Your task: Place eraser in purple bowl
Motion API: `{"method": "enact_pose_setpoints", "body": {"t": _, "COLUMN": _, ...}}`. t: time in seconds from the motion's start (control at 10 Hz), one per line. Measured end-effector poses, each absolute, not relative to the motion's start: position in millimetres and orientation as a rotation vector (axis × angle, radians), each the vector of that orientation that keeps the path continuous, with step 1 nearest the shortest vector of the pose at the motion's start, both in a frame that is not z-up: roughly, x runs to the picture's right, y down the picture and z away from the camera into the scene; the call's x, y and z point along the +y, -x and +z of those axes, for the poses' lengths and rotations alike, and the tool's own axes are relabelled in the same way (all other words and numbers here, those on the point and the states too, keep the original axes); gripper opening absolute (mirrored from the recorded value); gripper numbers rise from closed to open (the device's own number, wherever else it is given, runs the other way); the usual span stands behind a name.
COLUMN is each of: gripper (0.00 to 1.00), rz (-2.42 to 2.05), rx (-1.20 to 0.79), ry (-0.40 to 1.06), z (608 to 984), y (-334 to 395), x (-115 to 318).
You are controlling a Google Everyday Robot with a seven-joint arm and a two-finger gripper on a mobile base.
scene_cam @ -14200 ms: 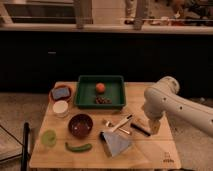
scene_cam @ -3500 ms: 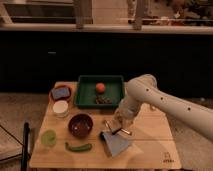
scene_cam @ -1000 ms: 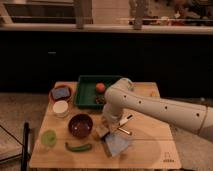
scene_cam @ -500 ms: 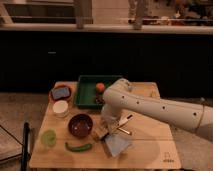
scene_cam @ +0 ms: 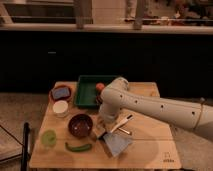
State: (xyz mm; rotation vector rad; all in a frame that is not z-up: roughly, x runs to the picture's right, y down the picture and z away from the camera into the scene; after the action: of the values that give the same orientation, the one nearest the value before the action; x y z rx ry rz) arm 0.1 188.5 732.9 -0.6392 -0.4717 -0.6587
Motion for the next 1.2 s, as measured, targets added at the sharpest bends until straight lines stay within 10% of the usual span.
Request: {"method": "enact_pose_setpoints", "body": {"t": 1.2, "gripper": 0.0, "rz": -0.842, "rx": -0.545, "ry": 0.67, "z": 742.9, "y": 57.4, "x": 178.6}}
